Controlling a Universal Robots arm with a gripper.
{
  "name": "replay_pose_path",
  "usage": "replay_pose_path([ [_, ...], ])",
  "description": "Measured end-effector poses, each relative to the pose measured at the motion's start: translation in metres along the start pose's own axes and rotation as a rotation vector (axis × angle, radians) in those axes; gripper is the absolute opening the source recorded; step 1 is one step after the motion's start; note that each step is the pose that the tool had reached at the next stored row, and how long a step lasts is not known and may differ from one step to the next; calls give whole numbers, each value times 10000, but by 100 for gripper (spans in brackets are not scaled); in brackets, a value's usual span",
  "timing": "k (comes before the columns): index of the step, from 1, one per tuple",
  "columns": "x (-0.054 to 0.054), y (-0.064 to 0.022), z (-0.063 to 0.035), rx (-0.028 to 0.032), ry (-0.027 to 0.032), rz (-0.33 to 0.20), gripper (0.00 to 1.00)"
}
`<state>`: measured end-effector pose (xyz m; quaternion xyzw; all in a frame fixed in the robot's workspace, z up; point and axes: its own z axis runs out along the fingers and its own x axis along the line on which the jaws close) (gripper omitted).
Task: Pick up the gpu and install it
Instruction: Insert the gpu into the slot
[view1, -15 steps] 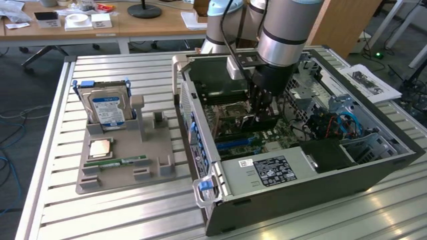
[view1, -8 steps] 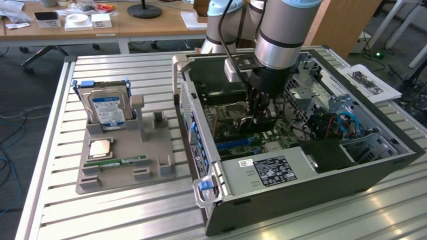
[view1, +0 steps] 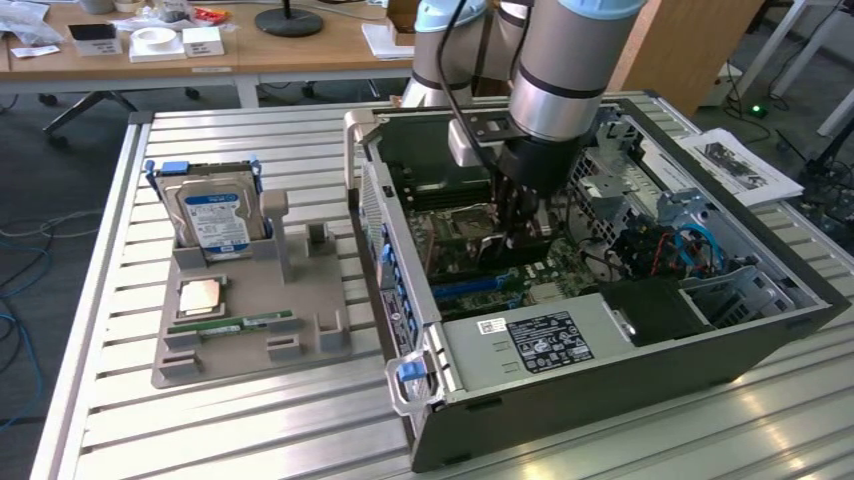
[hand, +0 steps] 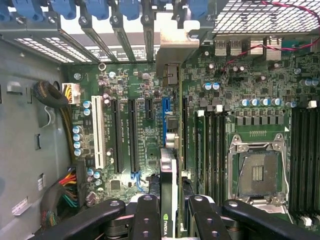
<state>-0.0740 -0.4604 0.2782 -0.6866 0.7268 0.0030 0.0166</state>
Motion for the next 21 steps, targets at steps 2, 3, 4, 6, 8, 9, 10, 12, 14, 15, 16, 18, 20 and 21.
replay_pose_path([
  [2, 0, 0, 18, 0, -1, 0, 27],
  [3, 1, 1, 22, 0, 1, 1, 27],
  [4, 1, 3, 23, -1, 2, 1, 27],
  [6, 2, 9, 25, 0, 0, 2, 27],
  [8, 3, 16, 26, 0, -1, 1, 27],
  [9, 4, 19, 26, 0, -1, 1, 27],
  [10, 4, 23, 26, 0, -1, 1, 27],
  [12, 6, 37, 26, 0, -1, -1, 27],
  [14, 7, 50, 27, 0, 0, 0, 27],
  [15, 8, 55, 27, 0, 0, 1, 27],
  [16, 9, 60, 27, 0, 0, 0, 27],
  [18, 15, 64, 27, -1, 0, -1, 27],
  [20, 20, 73, 28, 1, -1, 2, 27],
  [21, 21, 80, 28, 1, -1, 1, 27],
])
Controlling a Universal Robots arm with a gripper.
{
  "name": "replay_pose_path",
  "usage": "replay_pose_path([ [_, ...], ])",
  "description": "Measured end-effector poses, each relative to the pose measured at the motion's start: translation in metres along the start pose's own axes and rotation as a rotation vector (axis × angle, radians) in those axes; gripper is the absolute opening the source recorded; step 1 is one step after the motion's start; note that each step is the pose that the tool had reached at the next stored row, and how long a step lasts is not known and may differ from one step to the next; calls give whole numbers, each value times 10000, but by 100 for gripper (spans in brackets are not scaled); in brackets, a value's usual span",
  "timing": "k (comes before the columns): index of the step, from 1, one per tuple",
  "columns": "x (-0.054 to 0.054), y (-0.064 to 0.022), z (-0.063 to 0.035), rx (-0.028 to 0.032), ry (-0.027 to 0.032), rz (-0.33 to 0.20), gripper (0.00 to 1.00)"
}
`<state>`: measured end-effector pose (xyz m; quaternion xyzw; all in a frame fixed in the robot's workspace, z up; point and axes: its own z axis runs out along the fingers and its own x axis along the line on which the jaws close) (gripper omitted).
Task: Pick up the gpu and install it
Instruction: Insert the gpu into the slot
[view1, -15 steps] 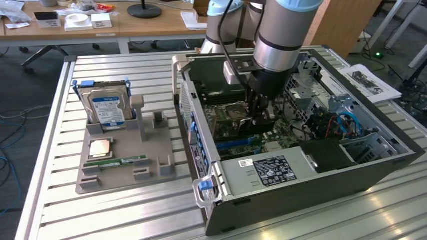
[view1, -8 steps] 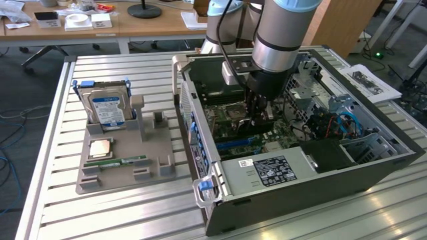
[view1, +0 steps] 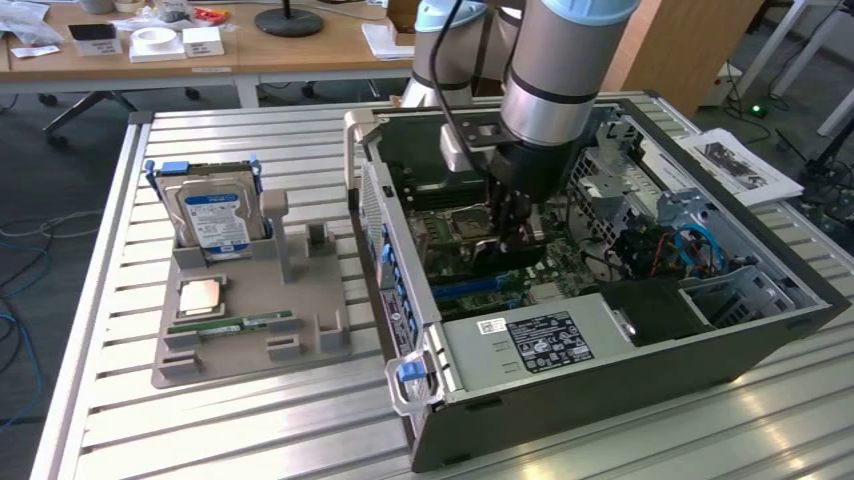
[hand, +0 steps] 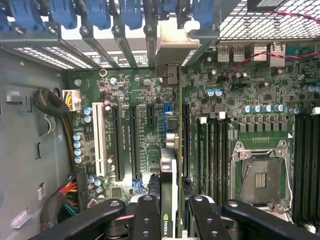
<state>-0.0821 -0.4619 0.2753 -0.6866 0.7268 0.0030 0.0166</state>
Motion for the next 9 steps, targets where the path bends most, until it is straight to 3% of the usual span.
replay_pose_path([
  [9, 12, 38, 1, -1, 0, -1, 27],
])
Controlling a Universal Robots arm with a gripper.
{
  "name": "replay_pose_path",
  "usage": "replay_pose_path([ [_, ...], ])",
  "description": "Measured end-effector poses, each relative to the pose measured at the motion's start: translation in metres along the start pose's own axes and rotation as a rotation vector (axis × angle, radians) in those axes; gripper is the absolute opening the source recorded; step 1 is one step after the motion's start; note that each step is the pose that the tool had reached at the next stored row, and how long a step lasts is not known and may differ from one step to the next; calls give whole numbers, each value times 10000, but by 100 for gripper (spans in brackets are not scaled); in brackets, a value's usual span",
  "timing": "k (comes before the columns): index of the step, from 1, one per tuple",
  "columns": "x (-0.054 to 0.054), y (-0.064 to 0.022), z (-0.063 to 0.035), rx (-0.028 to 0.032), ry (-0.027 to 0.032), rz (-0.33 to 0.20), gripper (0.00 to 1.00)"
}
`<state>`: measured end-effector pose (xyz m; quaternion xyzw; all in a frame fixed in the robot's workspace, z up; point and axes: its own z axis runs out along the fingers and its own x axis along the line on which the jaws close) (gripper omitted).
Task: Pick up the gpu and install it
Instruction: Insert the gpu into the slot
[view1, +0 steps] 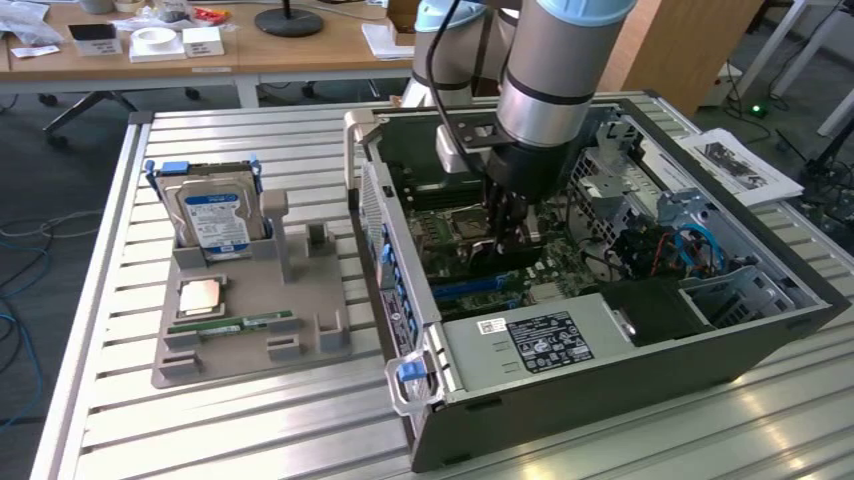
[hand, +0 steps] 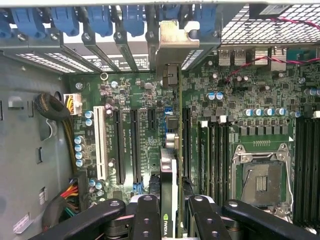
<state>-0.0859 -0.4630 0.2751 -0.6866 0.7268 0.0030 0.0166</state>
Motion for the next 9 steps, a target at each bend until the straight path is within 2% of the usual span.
replay_pose_path([
  [9, 3, 42, 0, 0, 1, 1, 27],
])
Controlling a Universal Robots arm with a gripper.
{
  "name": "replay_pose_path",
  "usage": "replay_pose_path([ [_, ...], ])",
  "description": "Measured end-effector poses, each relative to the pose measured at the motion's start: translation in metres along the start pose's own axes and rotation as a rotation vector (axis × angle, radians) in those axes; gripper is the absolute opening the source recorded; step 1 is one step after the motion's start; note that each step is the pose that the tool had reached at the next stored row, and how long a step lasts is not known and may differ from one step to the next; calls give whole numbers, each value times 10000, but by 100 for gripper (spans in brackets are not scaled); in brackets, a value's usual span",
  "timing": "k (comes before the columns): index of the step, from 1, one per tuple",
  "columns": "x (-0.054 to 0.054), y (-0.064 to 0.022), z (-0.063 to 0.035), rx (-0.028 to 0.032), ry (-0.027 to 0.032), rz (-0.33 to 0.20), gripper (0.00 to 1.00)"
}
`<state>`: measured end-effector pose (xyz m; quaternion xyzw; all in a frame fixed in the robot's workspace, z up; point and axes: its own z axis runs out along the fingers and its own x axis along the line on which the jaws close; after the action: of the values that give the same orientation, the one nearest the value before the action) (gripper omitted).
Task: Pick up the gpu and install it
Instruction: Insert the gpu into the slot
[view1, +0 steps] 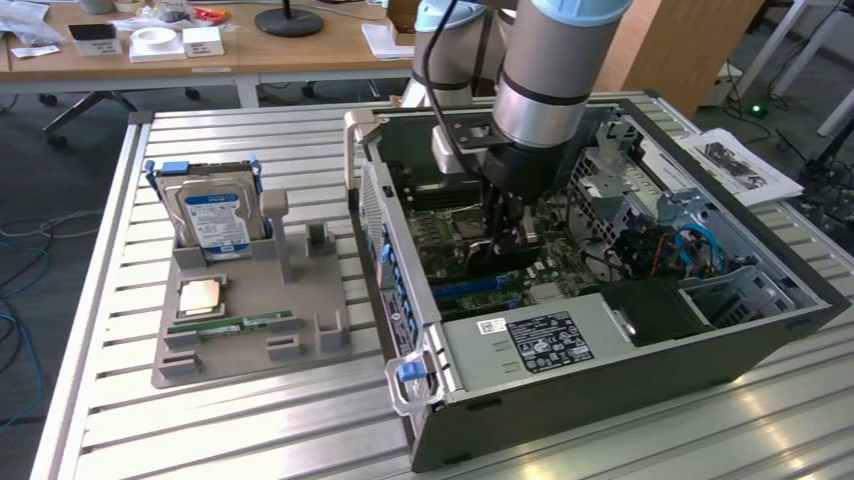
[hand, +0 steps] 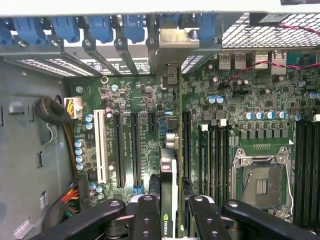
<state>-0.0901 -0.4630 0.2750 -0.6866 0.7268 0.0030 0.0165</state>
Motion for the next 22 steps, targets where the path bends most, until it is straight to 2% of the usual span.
replay_pose_path([
  [12, 3, 46, 0, 0, 0, 0, 27],
  [22, 17, 49, 3, 0, 7, 0, 27],
])
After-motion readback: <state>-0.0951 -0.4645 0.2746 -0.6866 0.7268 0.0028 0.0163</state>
